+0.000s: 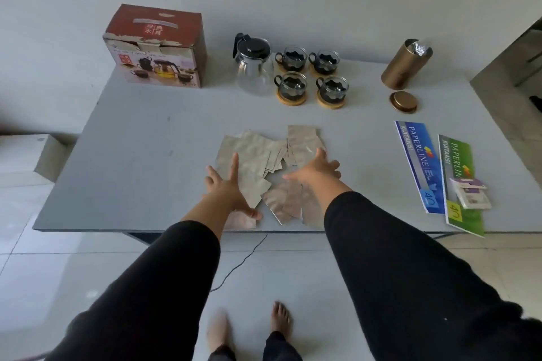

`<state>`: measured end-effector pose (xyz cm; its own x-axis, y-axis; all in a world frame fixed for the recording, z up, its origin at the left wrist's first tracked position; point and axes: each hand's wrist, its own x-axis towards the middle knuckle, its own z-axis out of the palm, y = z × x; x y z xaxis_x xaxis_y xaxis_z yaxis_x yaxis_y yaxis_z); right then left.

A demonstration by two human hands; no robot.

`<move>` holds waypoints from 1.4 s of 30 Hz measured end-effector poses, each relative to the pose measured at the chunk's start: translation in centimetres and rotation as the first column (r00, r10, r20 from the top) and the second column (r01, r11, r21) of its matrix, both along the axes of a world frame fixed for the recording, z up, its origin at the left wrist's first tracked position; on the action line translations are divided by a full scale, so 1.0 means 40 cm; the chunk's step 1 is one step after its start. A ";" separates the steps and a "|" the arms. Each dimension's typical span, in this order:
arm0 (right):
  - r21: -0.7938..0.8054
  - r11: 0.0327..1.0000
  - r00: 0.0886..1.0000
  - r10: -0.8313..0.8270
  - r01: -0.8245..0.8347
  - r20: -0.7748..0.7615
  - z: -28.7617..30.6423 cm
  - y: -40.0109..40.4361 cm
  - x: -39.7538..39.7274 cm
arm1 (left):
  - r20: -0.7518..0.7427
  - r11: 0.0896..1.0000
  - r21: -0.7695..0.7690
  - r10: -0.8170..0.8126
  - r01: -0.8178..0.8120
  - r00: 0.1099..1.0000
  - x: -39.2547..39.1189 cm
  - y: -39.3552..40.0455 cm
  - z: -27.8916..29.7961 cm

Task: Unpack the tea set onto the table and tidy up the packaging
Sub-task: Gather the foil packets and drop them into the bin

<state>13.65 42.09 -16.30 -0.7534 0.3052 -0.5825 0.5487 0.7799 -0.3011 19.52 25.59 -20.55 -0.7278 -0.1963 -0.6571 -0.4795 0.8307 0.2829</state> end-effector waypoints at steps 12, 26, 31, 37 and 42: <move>0.257 0.866 0.903 0.407 -0.429 0.136 -0.115 0.104 0.009 | -0.173 0.981 -0.193 -0.068 0.034 0.982 -0.030 0.017 -0.026; 0.248 0.755 0.785 0.618 -0.607 0.037 -0.127 0.106 -0.120 | -0.177 0.964 -0.235 -0.165 0.122 0.970 -0.124 0.023 -0.029; 0.234 0.709 0.723 0.690 -0.665 -0.036 -0.131 0.111 -0.155 | -0.173 0.948 -0.279 -0.209 0.156 0.963 -0.159 0.026 -0.028; 0.262 0.686 0.697 0.715 -0.679 -0.066 -0.132 0.105 -0.189 | -0.153 0.932 -0.180 -0.343 0.315 0.927 -0.189 0.010 -0.042; 0.150 0.713 0.719 0.695 -0.685 -0.015 -0.139 0.098 -0.209 | -0.163 0.936 -0.127 -0.347 0.329 0.924 -0.186 -0.017 -0.030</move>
